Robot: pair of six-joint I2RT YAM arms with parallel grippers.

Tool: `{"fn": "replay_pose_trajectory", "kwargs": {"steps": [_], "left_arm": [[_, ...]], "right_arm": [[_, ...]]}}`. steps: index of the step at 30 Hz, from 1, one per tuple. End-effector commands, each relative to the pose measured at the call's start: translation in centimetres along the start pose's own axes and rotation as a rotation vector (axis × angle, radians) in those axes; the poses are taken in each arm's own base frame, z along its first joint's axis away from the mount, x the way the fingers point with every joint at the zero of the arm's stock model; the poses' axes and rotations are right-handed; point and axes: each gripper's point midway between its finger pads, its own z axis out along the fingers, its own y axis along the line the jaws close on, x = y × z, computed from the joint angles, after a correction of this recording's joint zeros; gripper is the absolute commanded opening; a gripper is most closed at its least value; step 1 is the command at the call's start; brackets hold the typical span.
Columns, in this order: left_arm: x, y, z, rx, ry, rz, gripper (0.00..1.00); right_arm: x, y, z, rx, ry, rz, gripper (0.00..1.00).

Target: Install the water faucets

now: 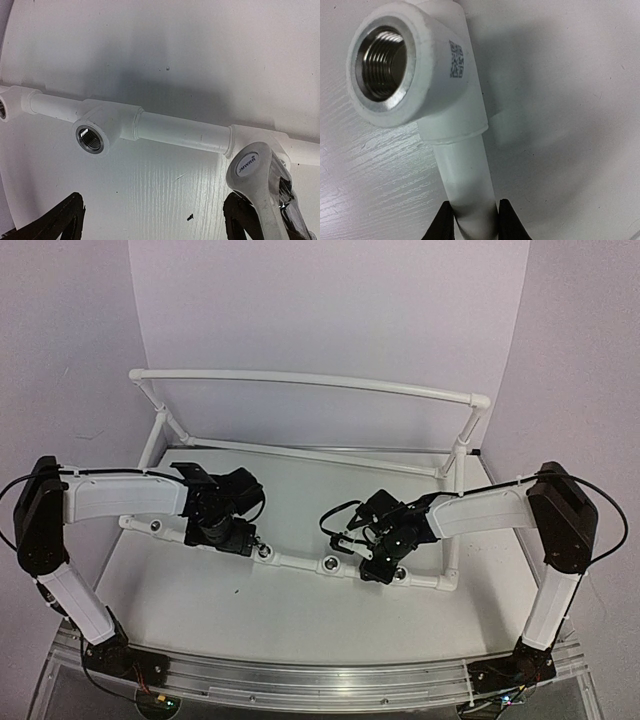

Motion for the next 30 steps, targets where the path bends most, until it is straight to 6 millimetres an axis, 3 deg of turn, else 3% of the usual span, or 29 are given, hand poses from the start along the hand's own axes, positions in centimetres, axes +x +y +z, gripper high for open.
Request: {"fn": "replay_pose_trajectory", "kwargs": {"steps": [1,11,21,30], "left_arm": [[-5.0,-2.4,-0.8,0.129,-0.148,-0.083,0.97],[-7.4,-3.7,-2.0,0.22,-0.206,-0.058,0.96],[-8.6,-5.2,-3.1,0.266,-0.216,0.036,0.92],[-7.8,-3.4,-6.8,0.259,-0.257,0.042,0.92]], "right_arm": [[3.2,1.2,0.8,-0.034,0.111,0.074,0.08],[3.0,1.2,0.9,-0.039,0.109,0.076,0.08],[3.1,1.3,1.0,-0.04,0.112,0.075,0.09],[3.0,1.2,1.1,-0.039,0.112,0.078,0.1]]}}
